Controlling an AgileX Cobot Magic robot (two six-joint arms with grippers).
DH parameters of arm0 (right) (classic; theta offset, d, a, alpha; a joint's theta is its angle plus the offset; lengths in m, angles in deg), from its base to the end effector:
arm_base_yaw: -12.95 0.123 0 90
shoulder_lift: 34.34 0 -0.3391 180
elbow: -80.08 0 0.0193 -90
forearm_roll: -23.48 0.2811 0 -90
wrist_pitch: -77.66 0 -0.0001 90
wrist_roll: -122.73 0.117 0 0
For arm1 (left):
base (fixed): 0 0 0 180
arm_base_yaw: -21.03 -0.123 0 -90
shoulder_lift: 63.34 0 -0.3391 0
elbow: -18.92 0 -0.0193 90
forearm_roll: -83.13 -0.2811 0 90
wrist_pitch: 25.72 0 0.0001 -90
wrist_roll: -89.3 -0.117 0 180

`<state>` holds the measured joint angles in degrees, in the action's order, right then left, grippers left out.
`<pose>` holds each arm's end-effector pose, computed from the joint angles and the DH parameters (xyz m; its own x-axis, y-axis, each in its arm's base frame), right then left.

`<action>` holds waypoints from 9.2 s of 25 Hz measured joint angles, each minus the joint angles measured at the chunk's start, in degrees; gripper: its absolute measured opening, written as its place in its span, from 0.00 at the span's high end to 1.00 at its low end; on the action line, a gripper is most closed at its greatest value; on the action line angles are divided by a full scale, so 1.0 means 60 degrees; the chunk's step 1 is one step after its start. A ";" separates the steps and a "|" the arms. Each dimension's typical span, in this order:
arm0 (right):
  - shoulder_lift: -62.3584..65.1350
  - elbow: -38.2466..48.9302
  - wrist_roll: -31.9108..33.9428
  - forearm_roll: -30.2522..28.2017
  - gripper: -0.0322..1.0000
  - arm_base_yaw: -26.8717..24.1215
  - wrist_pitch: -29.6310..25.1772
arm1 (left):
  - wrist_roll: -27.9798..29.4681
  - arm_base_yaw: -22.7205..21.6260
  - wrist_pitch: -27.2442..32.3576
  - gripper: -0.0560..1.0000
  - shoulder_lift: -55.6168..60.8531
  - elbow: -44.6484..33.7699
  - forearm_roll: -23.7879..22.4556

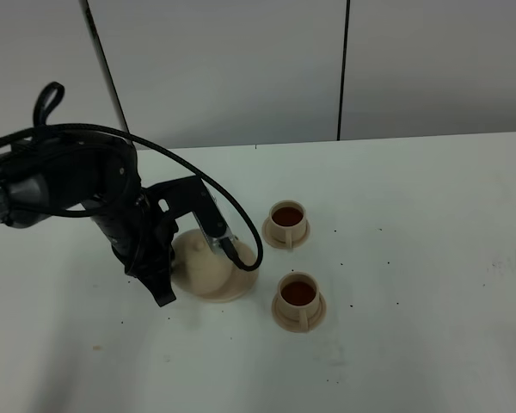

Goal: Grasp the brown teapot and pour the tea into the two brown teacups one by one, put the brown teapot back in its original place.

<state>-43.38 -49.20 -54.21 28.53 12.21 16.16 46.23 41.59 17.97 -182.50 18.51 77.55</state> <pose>-0.0019 0.0091 0.2741 -0.5202 0.1018 -0.8479 -0.0037 0.9926 0.1215 0.4269 -0.1517 0.1855 -0.3664 0.9182 -0.1505 0.8825 0.3942 0.2564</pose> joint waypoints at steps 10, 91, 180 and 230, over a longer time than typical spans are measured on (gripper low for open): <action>0.0000 0.0000 0.0000 0.0000 0.57 0.0000 0.0000 | 0.0000 0.0000 -0.0473 0.79 -0.0162 0.0000 0.0083; 0.0000 0.0000 0.0000 0.0000 0.57 0.0000 0.0000 | -0.0249 0.0000 -0.0655 0.68 -0.0537 0.0000 0.0427; 0.0000 0.0000 0.0000 0.0008 0.57 0.0000 0.0000 | 0.7403 -0.4449 0.2482 0.71 1.4188 -0.8051 0.0154; 0.0000 0.0000 0.0000 0.0008 0.57 0.0000 0.0000 | 0.7178 -0.4449 0.2671 0.56 1.8836 -0.8184 0.0254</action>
<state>-43.38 -49.20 -54.21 28.58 12.21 16.16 89.30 14.89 34.00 -69.48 -30.60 79.07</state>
